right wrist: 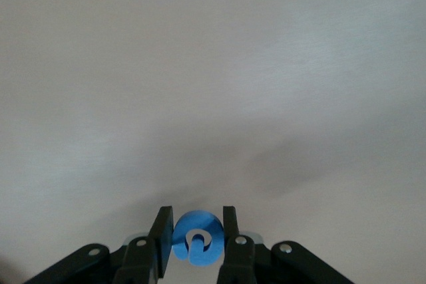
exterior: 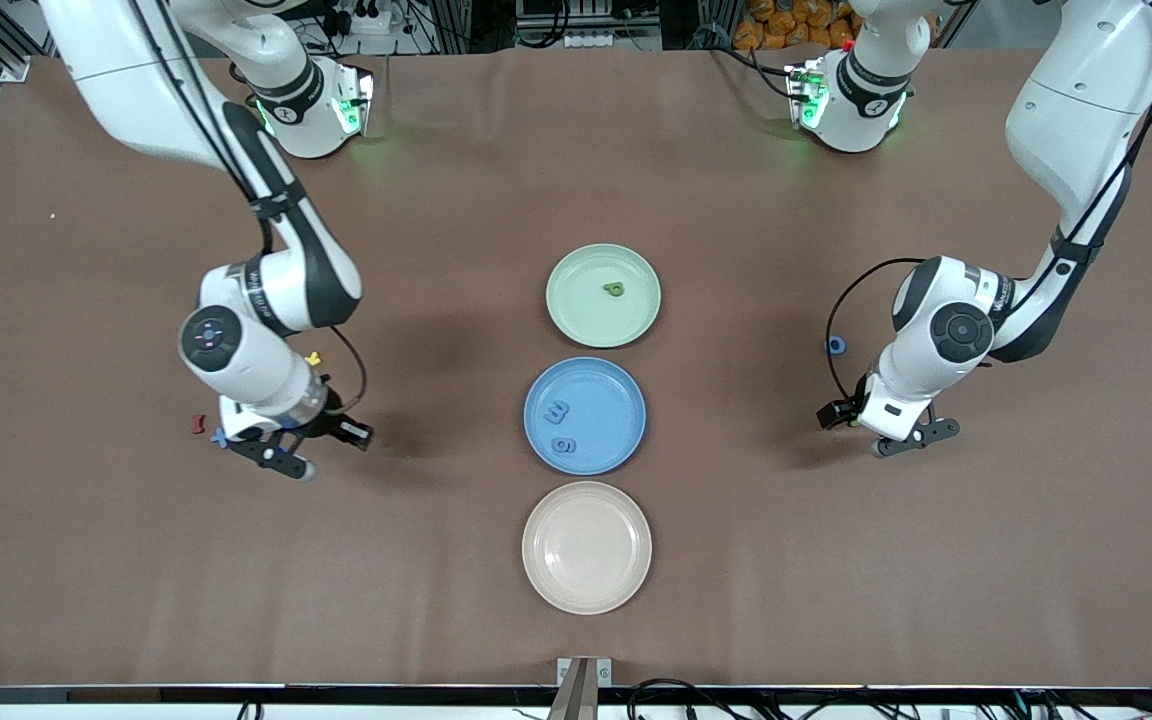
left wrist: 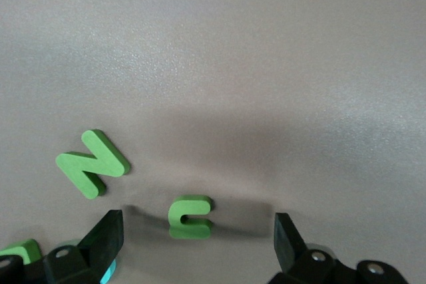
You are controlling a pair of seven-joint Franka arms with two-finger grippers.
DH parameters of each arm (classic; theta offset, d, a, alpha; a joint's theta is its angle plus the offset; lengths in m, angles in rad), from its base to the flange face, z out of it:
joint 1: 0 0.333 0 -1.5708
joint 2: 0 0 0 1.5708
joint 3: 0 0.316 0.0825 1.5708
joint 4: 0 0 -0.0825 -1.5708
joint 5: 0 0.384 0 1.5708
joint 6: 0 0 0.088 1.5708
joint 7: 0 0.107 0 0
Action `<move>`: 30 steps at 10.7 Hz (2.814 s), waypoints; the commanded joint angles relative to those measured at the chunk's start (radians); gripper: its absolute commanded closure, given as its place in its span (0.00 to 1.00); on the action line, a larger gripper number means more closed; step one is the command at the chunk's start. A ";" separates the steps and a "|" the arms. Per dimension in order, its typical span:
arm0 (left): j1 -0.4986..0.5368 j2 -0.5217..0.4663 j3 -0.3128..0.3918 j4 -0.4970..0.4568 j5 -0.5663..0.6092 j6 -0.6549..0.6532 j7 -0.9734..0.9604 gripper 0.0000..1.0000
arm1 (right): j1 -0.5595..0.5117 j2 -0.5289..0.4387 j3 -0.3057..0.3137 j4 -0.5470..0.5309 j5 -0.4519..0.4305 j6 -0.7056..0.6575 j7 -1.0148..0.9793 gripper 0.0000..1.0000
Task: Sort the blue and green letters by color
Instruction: 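Grasp the green c with the left gripper while the right gripper carries blue c, then drop the green c on the green plate while the right gripper reaches x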
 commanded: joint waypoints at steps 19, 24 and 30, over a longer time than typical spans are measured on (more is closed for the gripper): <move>-0.137 -0.087 -0.076 -0.005 0.023 -0.114 -0.321 1.00 | 0.267 0.244 0.036 0.384 -0.080 -0.157 0.270 0.00; -0.293 -0.092 -0.158 -0.002 0.022 -0.198 -0.656 1.00 | 0.100 0.149 -0.027 0.267 -0.081 -0.213 -0.190 0.00; -0.519 -0.084 -0.196 0.032 0.003 -0.264 -0.947 1.00 | -0.153 0.014 -0.073 0.008 -0.076 -0.052 -0.813 0.00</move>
